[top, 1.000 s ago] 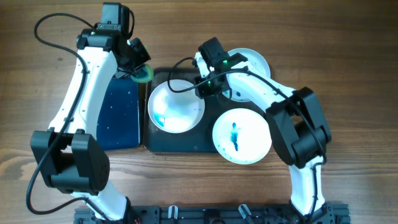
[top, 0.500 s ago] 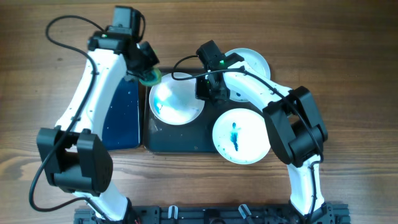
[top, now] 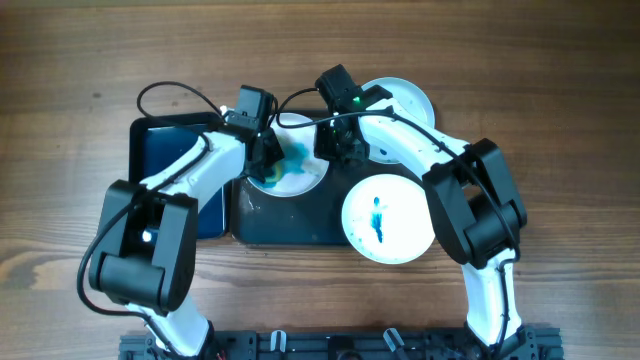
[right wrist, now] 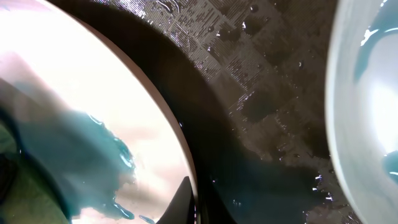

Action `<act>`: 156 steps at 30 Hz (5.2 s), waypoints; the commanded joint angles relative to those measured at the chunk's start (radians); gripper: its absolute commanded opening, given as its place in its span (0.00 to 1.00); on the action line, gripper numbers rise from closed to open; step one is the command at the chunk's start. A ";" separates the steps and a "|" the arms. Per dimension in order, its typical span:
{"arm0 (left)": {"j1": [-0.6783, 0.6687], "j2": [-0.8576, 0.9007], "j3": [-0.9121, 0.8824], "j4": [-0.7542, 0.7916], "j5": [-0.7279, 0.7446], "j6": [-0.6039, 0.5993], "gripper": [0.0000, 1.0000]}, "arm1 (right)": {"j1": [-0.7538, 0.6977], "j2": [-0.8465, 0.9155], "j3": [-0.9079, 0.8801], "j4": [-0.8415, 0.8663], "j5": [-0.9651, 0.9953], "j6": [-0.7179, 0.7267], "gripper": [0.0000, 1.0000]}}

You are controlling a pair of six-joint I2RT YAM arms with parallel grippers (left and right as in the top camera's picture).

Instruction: Clean dirty plates on tray and stack at the side

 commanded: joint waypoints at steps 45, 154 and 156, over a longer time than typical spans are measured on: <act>0.013 0.032 0.045 0.040 0.659 0.193 0.04 | -0.008 0.024 -0.011 0.018 0.043 -0.031 0.04; 0.140 -0.024 0.468 -0.387 0.143 0.168 0.04 | -0.682 -0.653 -0.359 -0.429 -0.179 -0.602 0.45; 0.131 -0.024 0.468 -0.384 0.142 0.168 0.04 | -0.629 -0.645 -0.406 -0.422 -0.172 -0.597 0.45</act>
